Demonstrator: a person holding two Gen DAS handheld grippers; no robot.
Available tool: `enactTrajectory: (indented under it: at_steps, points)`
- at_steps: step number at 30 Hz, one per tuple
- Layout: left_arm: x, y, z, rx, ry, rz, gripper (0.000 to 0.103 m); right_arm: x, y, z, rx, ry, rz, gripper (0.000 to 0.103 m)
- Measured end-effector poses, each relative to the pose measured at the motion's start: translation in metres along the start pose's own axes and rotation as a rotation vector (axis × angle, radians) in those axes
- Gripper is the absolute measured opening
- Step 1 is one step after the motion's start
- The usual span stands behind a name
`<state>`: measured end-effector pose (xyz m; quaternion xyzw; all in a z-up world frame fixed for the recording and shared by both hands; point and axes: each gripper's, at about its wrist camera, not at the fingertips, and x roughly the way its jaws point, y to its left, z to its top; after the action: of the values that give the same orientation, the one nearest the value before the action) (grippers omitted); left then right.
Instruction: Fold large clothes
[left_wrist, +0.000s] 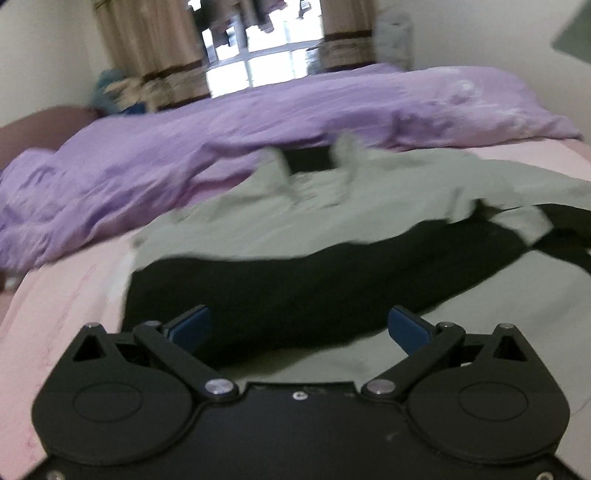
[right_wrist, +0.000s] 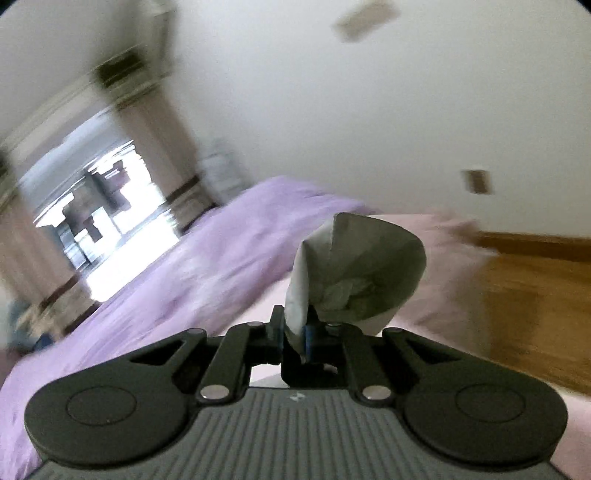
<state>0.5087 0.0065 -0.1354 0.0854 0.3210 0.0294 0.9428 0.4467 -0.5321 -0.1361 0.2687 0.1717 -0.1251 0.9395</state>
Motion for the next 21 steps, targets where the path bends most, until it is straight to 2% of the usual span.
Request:
enactTrajectory:
  at_steps: [3,5,10,13,16,21]
  points:
    - [-0.001,0.031,-0.01,-0.043,0.02,0.064,0.103,-0.001,0.059,-0.033,-0.047,0.049,0.069,0.01]
    - [-0.001,0.052,-0.013,-0.083,0.034,0.088,0.103,-0.004,0.1,-0.064,-0.093,0.071,0.113,0.01]
    - [0.002,0.097,-0.02,-0.109,0.053,0.134,0.103,-0.012,0.203,-0.128,-0.219,0.149,0.234,0.01]
    - [0.007,0.121,-0.022,-0.145,0.051,0.147,0.103,-0.024,0.254,-0.156,-0.276,0.188,0.287,0.01]
    - [0.023,0.132,-0.017,-0.174,0.066,0.195,0.103,-0.024,0.296,-0.18,-0.286,0.234,0.335,0.01]
    - [0.027,0.157,-0.022,-0.204,0.076,0.155,0.103,-0.035,0.362,-0.225,-0.382,0.239,0.4,0.01]
